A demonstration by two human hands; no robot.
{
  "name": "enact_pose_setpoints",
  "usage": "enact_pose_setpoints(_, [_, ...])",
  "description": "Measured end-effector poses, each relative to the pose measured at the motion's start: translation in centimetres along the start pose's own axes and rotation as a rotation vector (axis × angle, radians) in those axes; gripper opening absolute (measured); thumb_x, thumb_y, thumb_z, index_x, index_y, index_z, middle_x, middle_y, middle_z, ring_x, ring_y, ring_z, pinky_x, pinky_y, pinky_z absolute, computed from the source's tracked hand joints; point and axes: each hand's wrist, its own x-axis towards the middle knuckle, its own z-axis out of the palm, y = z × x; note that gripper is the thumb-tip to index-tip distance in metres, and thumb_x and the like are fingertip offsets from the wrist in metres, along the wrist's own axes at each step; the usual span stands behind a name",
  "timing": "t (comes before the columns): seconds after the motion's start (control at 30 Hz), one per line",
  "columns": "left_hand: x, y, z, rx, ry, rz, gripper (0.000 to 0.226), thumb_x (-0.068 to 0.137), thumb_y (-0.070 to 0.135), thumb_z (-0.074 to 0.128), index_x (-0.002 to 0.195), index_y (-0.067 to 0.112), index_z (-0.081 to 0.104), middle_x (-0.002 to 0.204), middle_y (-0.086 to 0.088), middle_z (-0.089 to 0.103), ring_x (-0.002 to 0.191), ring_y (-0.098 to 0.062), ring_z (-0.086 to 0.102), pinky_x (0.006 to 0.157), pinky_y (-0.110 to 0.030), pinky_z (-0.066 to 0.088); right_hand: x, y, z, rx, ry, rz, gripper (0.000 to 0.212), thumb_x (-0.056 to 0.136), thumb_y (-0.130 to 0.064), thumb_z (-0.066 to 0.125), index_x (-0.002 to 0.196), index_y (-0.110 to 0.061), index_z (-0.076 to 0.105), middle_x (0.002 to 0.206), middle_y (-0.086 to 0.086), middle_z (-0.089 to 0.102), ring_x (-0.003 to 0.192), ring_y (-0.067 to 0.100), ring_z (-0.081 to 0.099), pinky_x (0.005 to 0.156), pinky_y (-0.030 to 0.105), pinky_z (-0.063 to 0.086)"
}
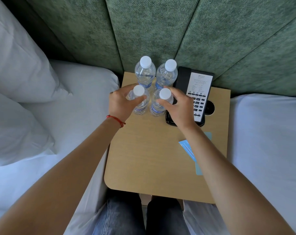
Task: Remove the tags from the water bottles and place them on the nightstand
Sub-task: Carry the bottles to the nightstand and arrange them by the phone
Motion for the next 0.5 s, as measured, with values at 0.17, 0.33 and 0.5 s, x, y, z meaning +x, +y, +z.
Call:
enact_pose_setpoints(0.17, [0.1, -0.1, -0.1, 0.025, -0.041, 0.020, 0.039, 0.068, 0.018, 0.079, 0.104, 0.008, 0.067, 0.100, 0.003, 0.066, 0.092, -0.013, 0.062, 0.087, -0.033, 0.051, 0.1, -0.1, -0.1, -0.046, -0.038, 0.005, 0.044, 0.070, -0.017, 0.079, 0.109, -0.002, 0.064, 0.105, 0.012, 0.069, 0.095, 0.020, 0.063, 0.082, 0.022, 0.046])
enact_pose_setpoints(0.33, [0.0, -0.9, -0.3, -0.011, -0.118, -0.035, 0.050, 0.066, 0.013, 0.080, 0.113, 0.013, 0.063, 0.105, 0.009, 0.061, 0.101, -0.010, 0.059, 0.091, -0.017, 0.046, 0.1, 0.2, -0.5, -0.012, -0.094, 0.058, 0.050, 0.071, -0.019, 0.079, 0.116, -0.007, 0.061, 0.112, 0.007, 0.067, 0.103, 0.014, 0.060, 0.089, 0.020, 0.045])
enact_pose_setpoints(0.5, [0.0, -1.2, -0.2, -0.020, -0.132, -0.071, 0.053, 0.066, 0.013, 0.080, 0.115, 0.015, 0.062, 0.105, 0.008, 0.063, 0.100, -0.014, 0.060, 0.091, -0.023, 0.047, -0.2, 0.1, 0.0, -0.123, 0.003, 0.046, 0.044, 0.070, -0.025, 0.079, 0.103, -0.001, 0.064, 0.099, 0.013, 0.068, 0.091, 0.026, 0.062, 0.078, 0.036, 0.050])
